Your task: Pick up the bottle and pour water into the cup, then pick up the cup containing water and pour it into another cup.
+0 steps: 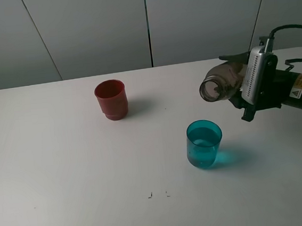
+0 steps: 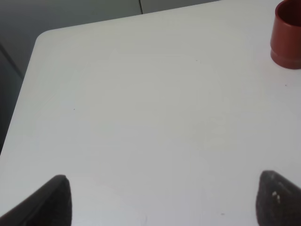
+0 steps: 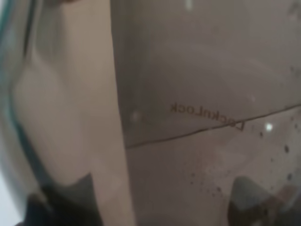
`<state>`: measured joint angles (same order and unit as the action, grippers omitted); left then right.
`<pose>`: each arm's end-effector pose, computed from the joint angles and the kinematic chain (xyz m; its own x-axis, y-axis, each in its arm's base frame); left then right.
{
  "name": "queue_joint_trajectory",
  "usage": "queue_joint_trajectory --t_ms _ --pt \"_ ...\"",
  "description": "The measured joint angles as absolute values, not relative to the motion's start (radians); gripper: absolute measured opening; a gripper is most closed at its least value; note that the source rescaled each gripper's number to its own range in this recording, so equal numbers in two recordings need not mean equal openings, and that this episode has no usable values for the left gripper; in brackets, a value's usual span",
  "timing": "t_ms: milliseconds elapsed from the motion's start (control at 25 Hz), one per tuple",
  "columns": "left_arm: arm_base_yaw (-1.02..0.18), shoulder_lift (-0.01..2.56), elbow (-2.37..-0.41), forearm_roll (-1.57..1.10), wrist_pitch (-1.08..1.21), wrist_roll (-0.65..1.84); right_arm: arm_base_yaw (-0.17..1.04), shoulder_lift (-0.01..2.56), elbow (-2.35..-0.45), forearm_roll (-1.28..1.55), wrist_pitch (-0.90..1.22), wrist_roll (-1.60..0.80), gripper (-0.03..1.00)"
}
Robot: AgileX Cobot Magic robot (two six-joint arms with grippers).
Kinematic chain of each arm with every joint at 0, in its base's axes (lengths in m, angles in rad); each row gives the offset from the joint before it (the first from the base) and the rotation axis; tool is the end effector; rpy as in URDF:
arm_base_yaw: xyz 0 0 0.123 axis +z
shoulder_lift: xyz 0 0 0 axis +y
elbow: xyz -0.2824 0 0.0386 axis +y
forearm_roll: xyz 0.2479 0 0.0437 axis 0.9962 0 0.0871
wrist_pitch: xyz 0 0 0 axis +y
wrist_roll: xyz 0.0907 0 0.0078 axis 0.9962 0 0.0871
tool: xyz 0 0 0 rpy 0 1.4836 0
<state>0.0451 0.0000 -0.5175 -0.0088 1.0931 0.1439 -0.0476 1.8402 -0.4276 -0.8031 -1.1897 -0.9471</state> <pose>-0.0082 -0.0011 0.2794 -0.4695 0.1183 -0.8750 0.0275 0.9925 0.1195 0.2623 0.0483 0.1283 0.5170 -0.7455 -0.4206 -0.4185 0.2085 -0.8839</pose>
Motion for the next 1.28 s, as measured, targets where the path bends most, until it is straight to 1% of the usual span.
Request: queue_joint_trajectory --t_ms 200,440,600,800,920,1040,1280 --pt "0.045 0.0 -0.518 -0.009 1.093 0.144 -0.048 1.821 -0.457 -0.797 -1.19 -0.574 0.04" --pt "0.045 0.0 -0.518 -0.009 1.093 0.144 -0.048 1.818 -0.575 -0.752 -1.19 -0.11 0.04" --pt "0.045 0.0 -0.518 -0.009 1.093 0.144 -0.048 1.849 -0.679 -0.746 -1.171 0.103 0.04" --pt "0.045 0.0 -0.518 -0.009 1.093 0.144 -0.048 1.979 -0.832 -0.752 -1.169 0.37 0.04" --pt "0.045 0.0 -0.518 -0.009 1.093 0.144 -0.048 2.054 -0.925 -0.794 -1.16 0.474 0.04" --pt "0.045 0.0 -0.518 -0.009 1.093 0.144 -0.043 2.114 -1.004 -0.833 -1.137 0.513 0.04" --pt "0.045 0.0 -0.518 -0.009 1.093 0.144 -0.012 2.195 -1.124 -0.865 -0.953 0.523 0.04"
